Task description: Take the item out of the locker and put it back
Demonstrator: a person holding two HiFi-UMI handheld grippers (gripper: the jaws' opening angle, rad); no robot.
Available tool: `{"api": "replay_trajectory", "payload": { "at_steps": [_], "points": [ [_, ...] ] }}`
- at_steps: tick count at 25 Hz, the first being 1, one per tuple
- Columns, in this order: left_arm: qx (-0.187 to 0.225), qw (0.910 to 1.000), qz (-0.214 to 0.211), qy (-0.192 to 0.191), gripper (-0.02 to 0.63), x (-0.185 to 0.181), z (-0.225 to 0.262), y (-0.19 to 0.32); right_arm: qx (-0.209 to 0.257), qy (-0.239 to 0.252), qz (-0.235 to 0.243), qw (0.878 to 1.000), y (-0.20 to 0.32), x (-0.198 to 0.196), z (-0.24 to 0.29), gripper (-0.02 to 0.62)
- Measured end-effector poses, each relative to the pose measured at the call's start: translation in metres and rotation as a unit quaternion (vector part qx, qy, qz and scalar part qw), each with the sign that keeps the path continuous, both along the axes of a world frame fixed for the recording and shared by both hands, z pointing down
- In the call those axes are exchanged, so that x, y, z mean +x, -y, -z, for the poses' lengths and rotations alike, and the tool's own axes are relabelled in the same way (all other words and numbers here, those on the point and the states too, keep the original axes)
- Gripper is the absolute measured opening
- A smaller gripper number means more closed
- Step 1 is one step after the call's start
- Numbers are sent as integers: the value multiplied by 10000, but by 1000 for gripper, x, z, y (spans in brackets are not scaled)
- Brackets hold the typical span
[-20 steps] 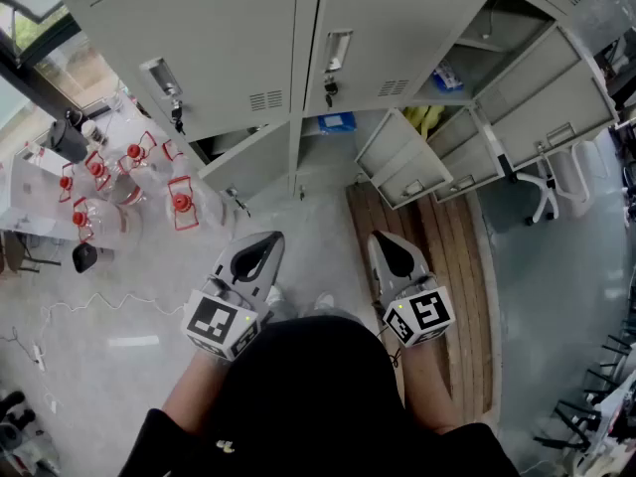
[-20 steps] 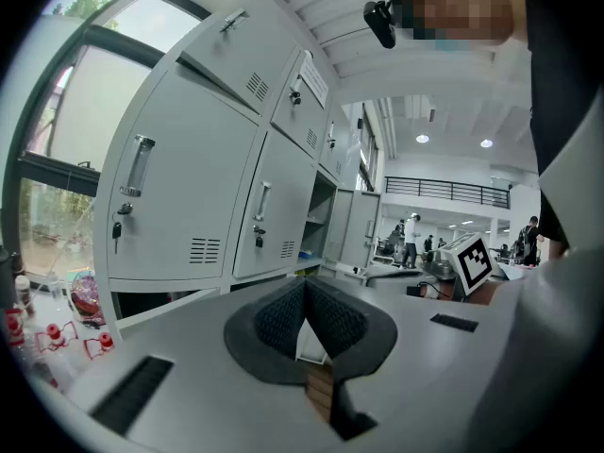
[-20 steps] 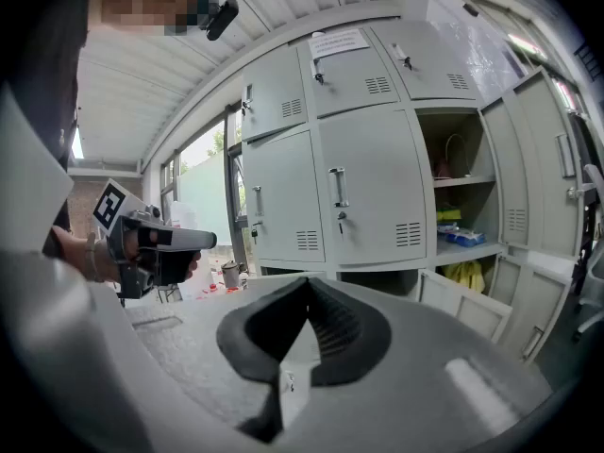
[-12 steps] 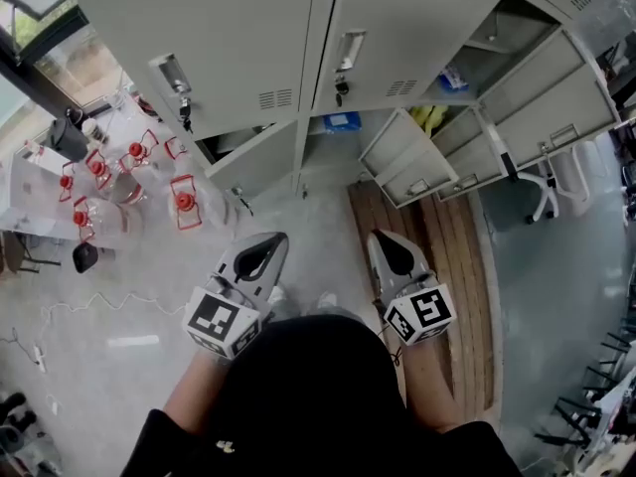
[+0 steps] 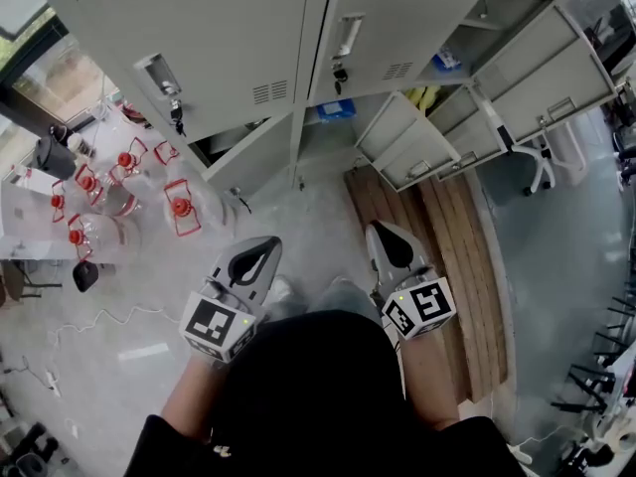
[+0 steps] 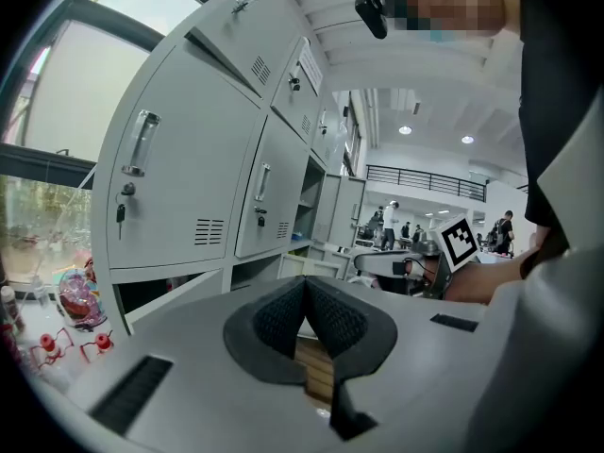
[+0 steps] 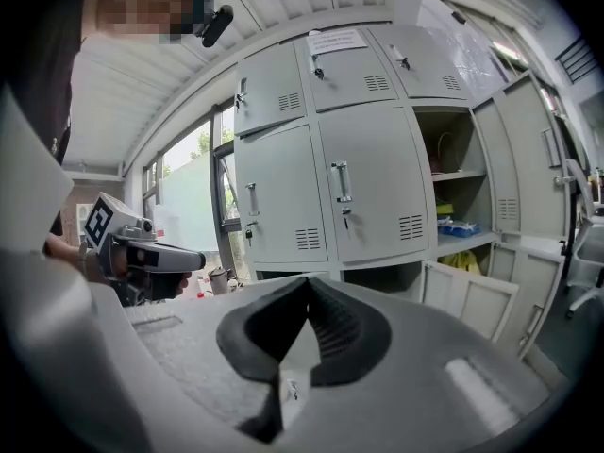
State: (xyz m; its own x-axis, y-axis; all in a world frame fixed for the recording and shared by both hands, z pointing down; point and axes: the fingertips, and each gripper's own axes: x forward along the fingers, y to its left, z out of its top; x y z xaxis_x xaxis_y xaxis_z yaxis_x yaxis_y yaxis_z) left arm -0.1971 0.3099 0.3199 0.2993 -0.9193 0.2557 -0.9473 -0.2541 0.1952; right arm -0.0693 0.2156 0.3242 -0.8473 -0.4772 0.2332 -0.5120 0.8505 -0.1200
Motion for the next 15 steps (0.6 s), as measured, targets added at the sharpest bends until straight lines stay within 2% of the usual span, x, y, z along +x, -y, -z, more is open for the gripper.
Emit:
{"api": "replay_trajectory", "payload": {
  "at_steps": [6, 10, 15],
  "points": [
    [-190, 9996, -136, 178, 14, 5, -10, 12, -132, -2, -260, 9996, 9, 14, -16, -3],
    [-245, 9989, -361, 152, 14, 25, -12, 31, -168, 37, -352, 9992, 27, 27, -17, -3],
    [-333, 9986, -300, 280, 14, 44, -20, 69, -198, 36, -311, 9993, 61, 48, -17, -3]
  ]
}}
